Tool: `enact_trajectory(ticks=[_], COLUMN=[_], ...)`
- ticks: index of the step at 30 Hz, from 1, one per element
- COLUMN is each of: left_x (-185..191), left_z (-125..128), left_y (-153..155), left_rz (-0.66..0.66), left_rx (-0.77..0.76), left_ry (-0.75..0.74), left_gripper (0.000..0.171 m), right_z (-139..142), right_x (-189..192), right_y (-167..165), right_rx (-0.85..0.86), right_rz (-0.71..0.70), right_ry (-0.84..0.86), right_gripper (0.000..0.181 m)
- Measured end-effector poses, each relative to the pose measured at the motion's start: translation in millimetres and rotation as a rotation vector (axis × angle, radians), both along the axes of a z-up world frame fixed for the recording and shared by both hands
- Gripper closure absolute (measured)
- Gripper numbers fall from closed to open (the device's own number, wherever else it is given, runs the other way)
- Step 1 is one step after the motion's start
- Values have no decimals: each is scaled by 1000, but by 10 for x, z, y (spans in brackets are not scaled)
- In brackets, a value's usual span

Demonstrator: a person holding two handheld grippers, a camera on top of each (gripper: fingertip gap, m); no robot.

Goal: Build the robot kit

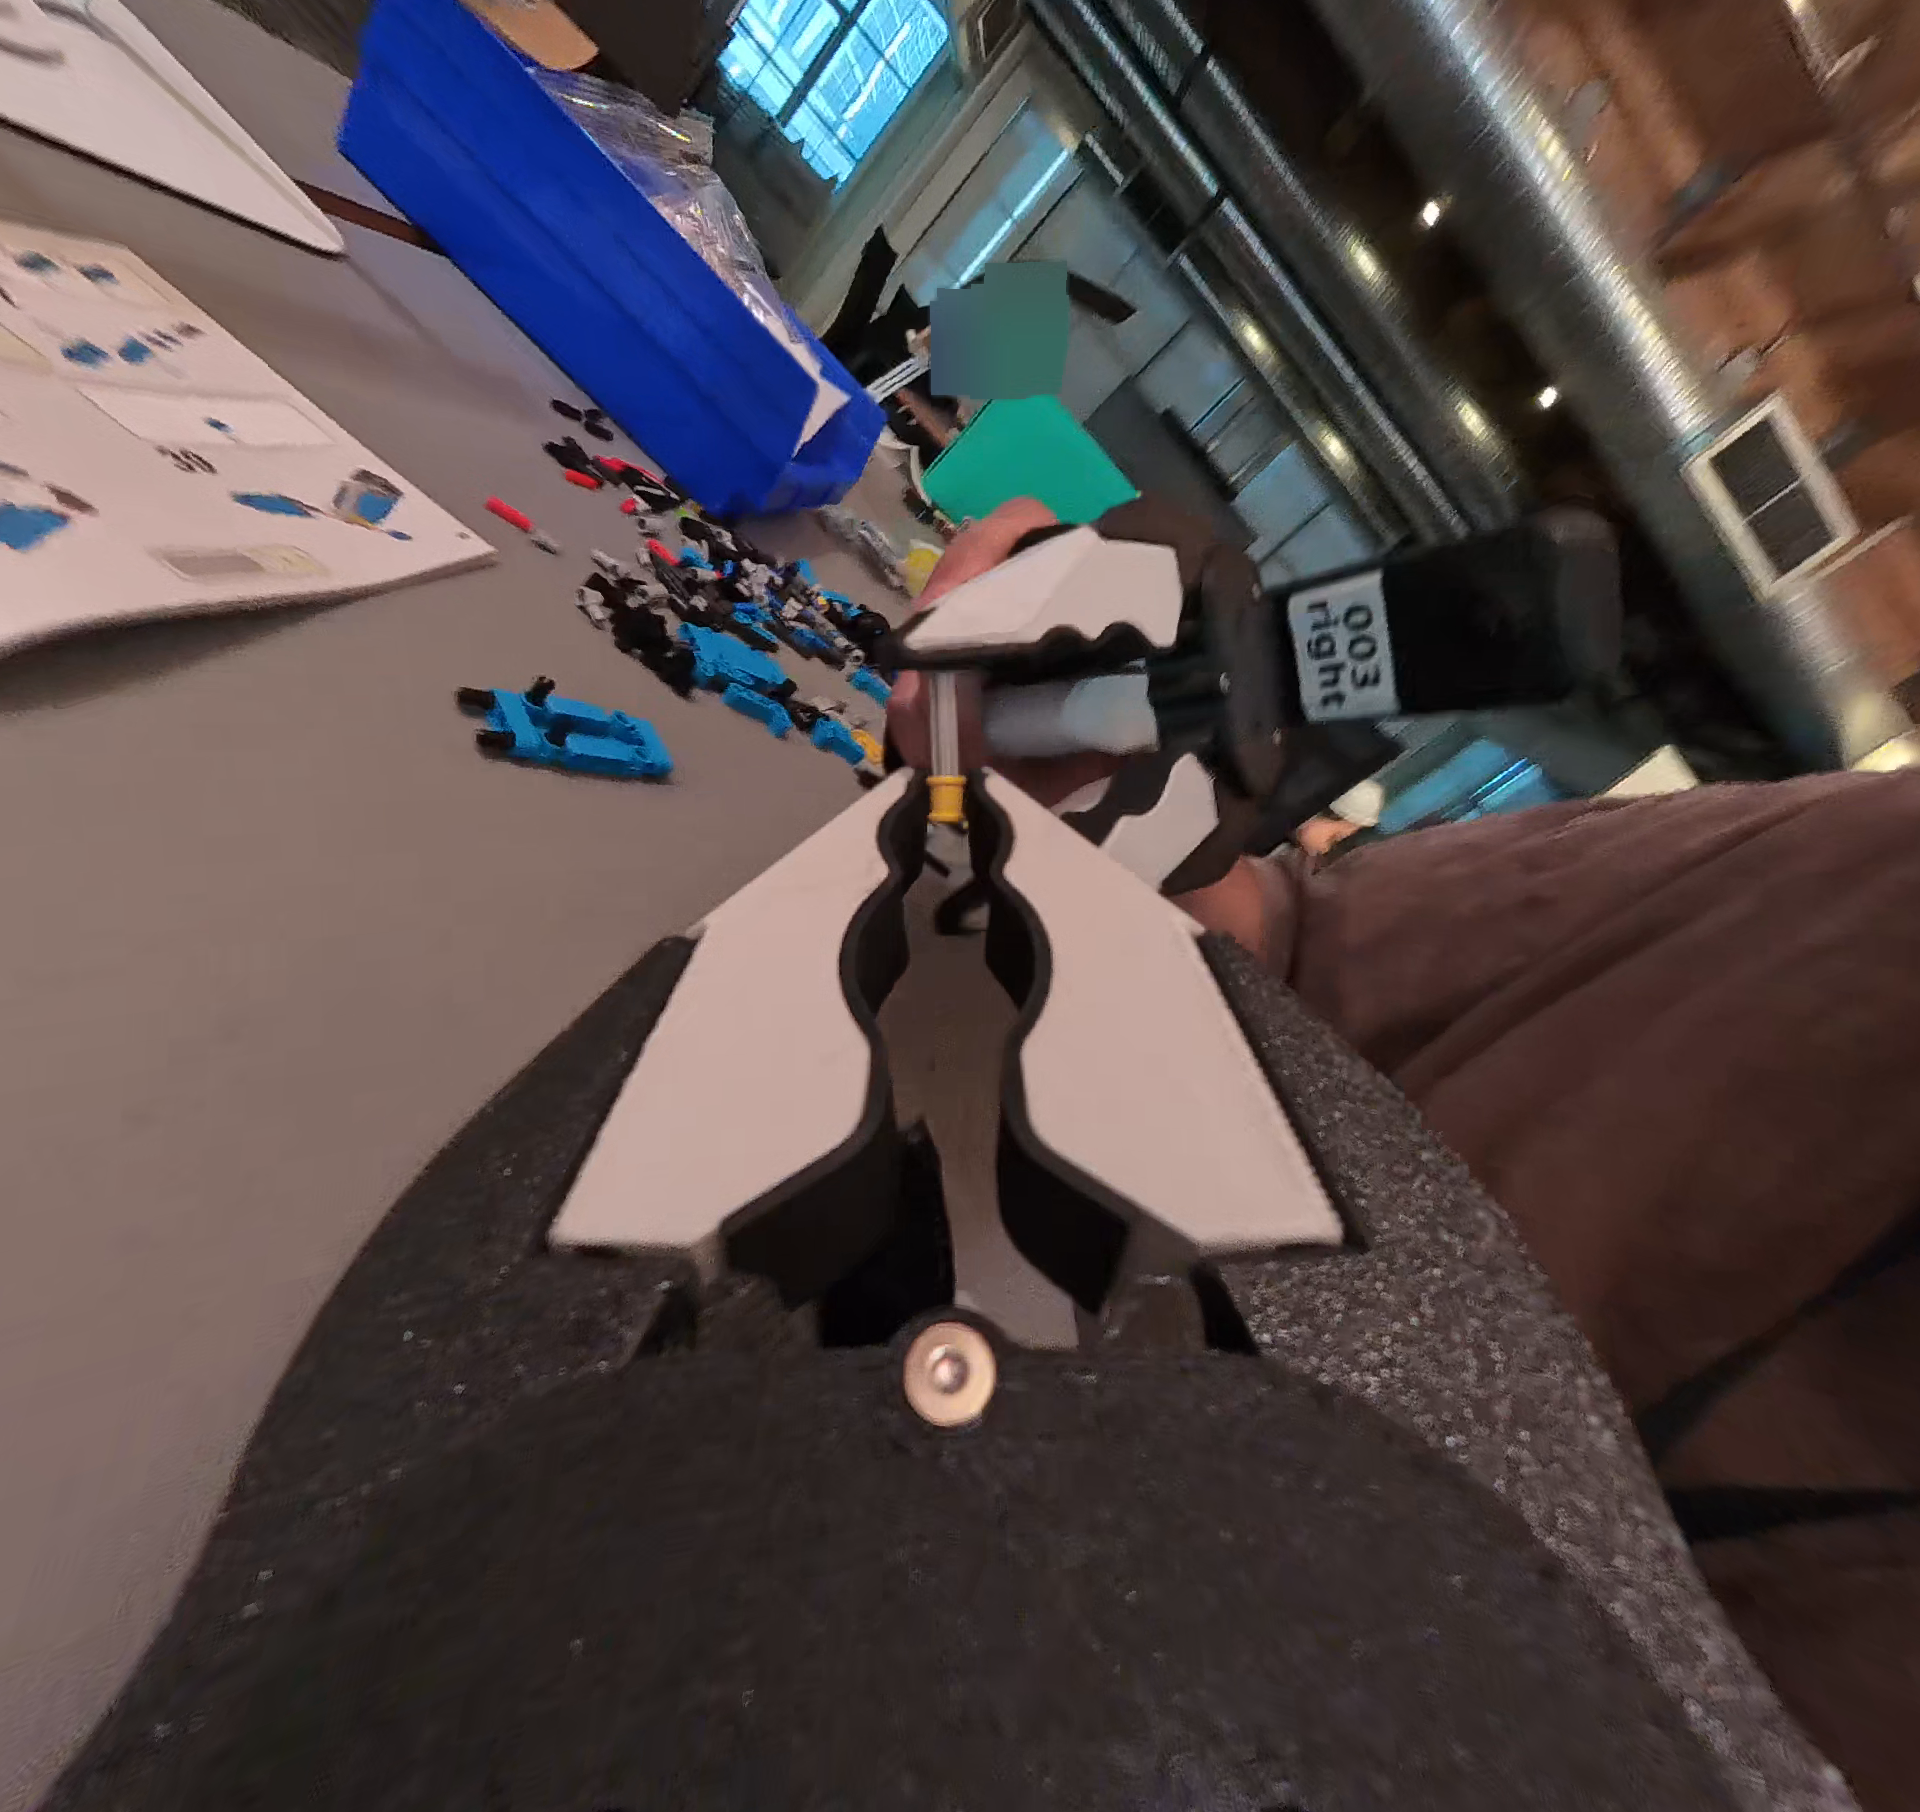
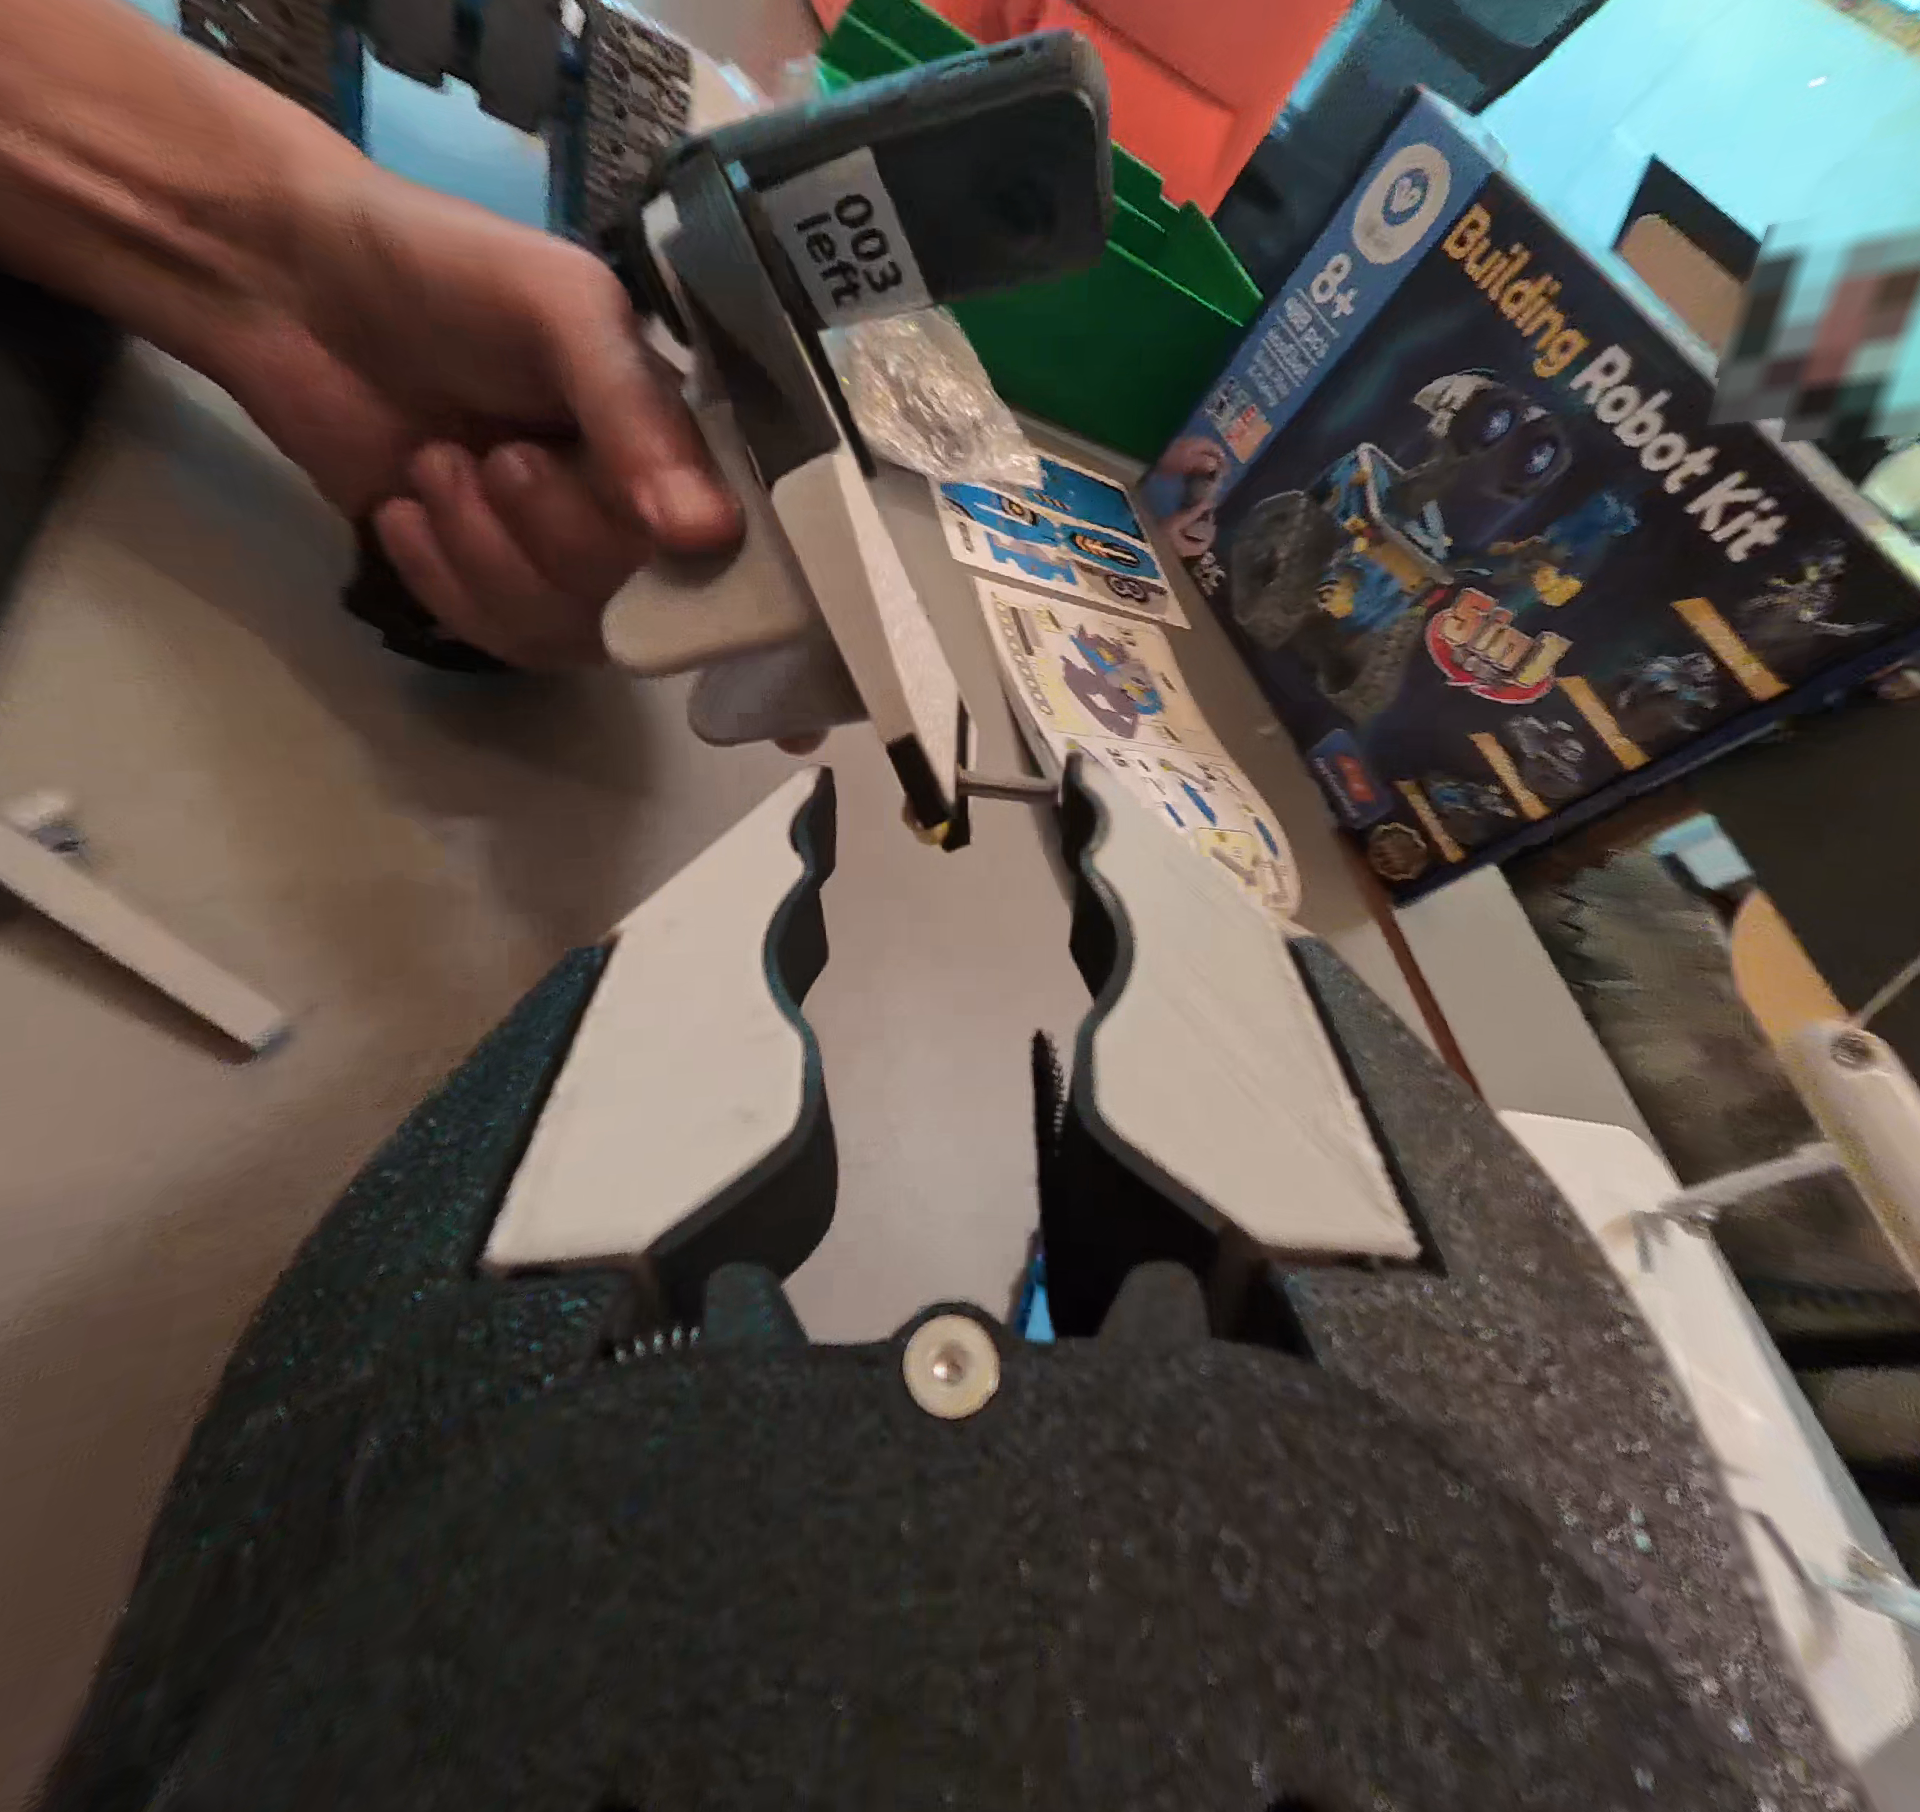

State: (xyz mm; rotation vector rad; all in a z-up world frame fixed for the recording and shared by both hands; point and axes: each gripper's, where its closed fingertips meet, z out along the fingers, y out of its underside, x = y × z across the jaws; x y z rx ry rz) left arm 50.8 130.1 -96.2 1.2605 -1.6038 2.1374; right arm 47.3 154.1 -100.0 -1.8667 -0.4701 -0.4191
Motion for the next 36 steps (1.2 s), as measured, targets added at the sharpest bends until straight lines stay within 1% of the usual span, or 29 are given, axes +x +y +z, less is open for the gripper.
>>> enact_trajectory(ticks=[1, 3, 4, 13, 15, 16, 20, 22, 23, 26, 29, 32, 34, 35, 36], left_x=[1, -7, -7, 35, 30, 34, 62, 97, 107, 105, 74, 30, 7, -7, -8], left_z=[-4, -9, -12, -69, -94, -88, -23, -29, -31, -24, 29, 30, -22, -17, -21], left_y=[5, -1, -3, 40, 40, 39, 55, 114, 139, 157, 124, 63, 13, 5, 4], left_rz=[-4, -21, -26, -19, -28, -27, -23, 3, 10, 14, -12, -55, -74, -79, -74], left_rx=[-26, -67, -80, -128, -138, -150, -168, -175, -181, -180, -194, -199, -165, -158, -141], left_ry=[20, 51, 62, 128, 147, 152, 133, 138, 140, 130, 109, 115, 125, 115, 105], left_gripper=[165, 165, 165, 166, 166, 166, 164, 154, 152, 152, 152, 152, 154, 164, 165], right_z=[-20, -18, -13, -84, -127, -138, -70, -41, -26, 31, 43, -15, -45, -59, -55], right_x=[25, 59, 58, 80, 67, 47, 83, 121, 117, 78, 61, 67, 65, 50, 45], right_y=[15, 22, 21, 52, 54, 49, 41, 12, -2, -24, -28, -29, -23, -24, -23], right_rx=[-1, 6, 5, -57, -82, -87, -57, -42, -34, -7, 5, -12, -26, -35, -31], right_rz=[-17, -31, -25, -16, 4, 24, 34, 27, 32, 62, 80, 81, 73, 76, 73], right_ry=[-17, -3, 10, 56, 74, 94, 168, 190, 218, 291, 316, 299, 256, 234, 215], right_gripper=[139, 150, 152, 154, 155, 159, 159, 158, 158, 158, 158, 158, 158, 157, 157])
